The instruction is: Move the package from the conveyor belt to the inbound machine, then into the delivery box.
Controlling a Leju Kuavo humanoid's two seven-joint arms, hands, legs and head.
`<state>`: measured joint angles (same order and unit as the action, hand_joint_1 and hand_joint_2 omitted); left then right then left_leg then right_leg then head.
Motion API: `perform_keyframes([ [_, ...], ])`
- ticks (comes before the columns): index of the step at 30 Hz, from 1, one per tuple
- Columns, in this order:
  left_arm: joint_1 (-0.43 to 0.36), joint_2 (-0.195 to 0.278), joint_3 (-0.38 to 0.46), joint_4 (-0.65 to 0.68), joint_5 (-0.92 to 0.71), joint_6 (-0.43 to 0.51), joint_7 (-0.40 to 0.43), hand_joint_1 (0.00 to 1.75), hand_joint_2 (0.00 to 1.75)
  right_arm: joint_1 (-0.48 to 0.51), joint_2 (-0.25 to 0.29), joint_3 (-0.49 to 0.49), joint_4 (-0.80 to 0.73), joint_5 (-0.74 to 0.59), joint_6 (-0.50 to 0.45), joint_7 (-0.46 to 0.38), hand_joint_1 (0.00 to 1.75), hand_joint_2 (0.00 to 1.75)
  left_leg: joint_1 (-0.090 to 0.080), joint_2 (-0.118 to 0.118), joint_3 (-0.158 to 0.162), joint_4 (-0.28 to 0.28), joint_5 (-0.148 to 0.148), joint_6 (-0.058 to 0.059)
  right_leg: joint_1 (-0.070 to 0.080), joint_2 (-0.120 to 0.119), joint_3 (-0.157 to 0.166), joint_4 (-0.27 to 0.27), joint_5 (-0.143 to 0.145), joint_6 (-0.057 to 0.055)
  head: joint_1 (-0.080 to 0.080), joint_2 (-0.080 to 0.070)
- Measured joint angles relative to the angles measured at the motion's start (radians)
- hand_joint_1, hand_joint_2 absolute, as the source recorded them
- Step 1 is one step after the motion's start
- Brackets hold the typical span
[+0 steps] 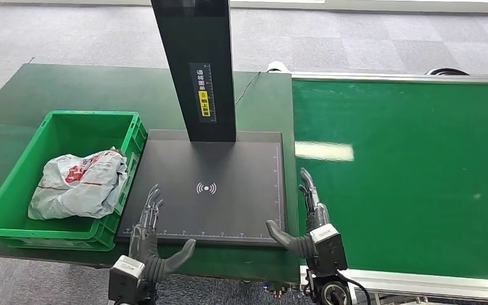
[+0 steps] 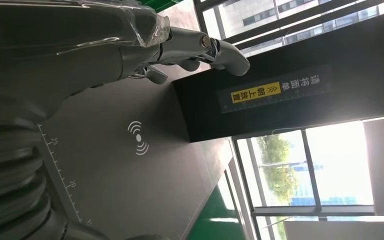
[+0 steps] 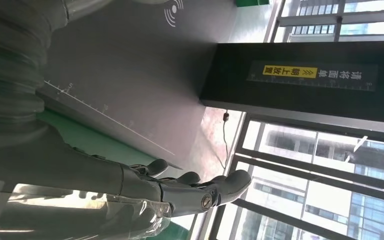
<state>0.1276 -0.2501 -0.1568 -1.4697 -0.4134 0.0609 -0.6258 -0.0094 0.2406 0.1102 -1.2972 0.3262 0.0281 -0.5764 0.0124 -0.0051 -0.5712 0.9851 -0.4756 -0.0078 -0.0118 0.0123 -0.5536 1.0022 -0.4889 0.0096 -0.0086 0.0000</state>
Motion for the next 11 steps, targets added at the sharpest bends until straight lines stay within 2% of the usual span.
perform_keyframes([
  [11, 0.025, 0.002, -0.006, 0.001, -0.017, 0.006, 0.000, 0.00, 1.75, -0.010, -0.003, 0.015, 0.035, 0.011, 0.017, 0.000, 0.00, 1.75, 0.000, 0.000, 0.000, 0.000, 0.000, 0.000, 0.000, 0.000, 0.000, 0.000, 0.000, 0.000, 0.000, 0.000],
])
